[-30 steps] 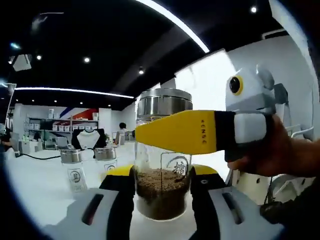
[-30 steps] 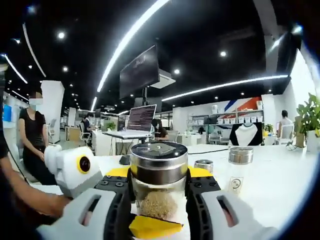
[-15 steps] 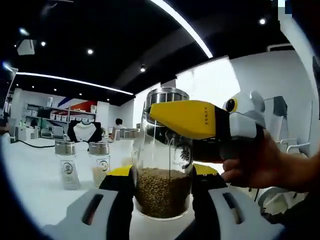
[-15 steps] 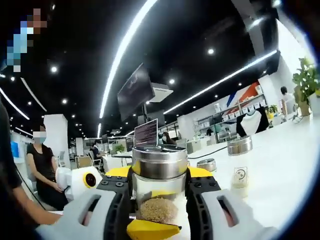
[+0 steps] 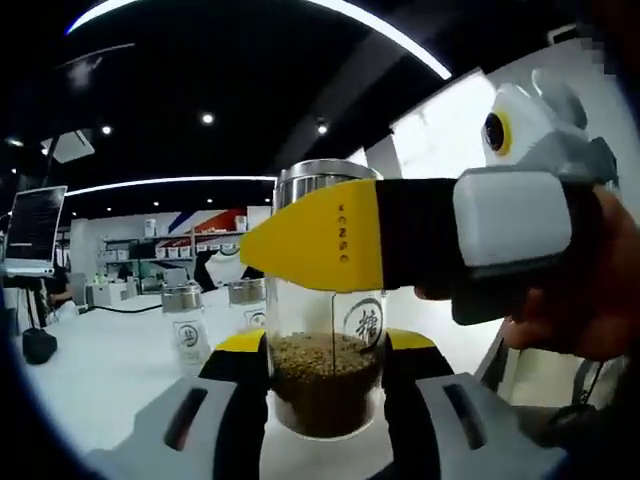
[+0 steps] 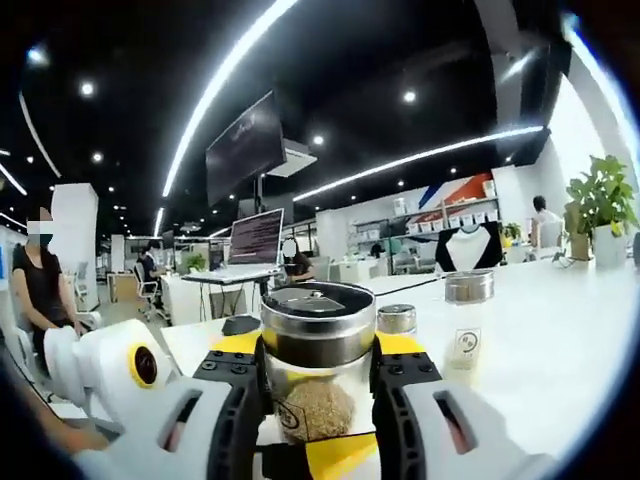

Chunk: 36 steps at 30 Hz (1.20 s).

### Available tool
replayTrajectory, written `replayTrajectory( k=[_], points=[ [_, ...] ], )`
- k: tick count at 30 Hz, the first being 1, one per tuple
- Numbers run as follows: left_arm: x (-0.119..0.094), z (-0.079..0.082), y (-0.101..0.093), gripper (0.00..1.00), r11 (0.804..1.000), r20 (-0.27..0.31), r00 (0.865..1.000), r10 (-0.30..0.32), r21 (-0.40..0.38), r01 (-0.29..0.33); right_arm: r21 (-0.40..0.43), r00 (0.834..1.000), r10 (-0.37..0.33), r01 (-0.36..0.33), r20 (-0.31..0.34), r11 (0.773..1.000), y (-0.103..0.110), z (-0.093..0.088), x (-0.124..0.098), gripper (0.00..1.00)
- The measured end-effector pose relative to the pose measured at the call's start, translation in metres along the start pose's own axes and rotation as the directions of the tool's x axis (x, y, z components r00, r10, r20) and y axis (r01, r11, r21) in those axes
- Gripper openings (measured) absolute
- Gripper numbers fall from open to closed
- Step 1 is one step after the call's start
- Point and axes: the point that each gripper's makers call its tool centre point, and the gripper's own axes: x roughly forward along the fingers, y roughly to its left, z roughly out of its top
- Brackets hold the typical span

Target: Rotate the seasoning bottle until the label or dispensing opening points toward the visible target arrow and the bottle remains upright within the marked orientation range

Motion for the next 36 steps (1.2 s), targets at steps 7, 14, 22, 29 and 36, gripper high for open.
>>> replayTrajectory(
  k=[7, 14, 22, 29, 36],
  points=[
    [0.005, -0.004, 0.001, 0.45, 0.999, -0.023, 0.999, -0.032, -0.038, 0.031, -0.066, 0.998, -0.053, 0.050, -0.036, 0.997, -0.003, -0.003, 0.005, 0.39],
    [0.003, 0.002, -0.007, 0.44, 0.994, -0.016, 0.994, -0.112, -0.007, 0.112, 0.029, 0.999, -0.033, 0.032, 0.040, 0.999, -0.029, 0.017, -0.002, 0.38],
    [-0.008, -0.005, 0.007, 0.59, 0.990, -0.067, 0.988, -0.139, -0.016, 0.138, 0.017, 0.998, -0.061, 0.061, -0.011, 0.998, -0.069, 0.018, -0.011, 0.38],
    [-0.018, -0.011, 0.029, 0.78, 0.993, -0.103, 0.988, -0.115, -0.028, 0.113, -0.044, 0.995, -0.083, 0.081, -0.048, 0.996, -0.094, 0.020, -0.016, 0.38],
    [-0.025, -0.013, 0.053, 0.92, 0.998, -0.120, 0.991, -0.049, -0.045, 0.044, -0.079, 0.989, -0.130, 0.125, -0.069, 0.989, -0.125, 0.022, -0.020, 0.38]
  ],
)
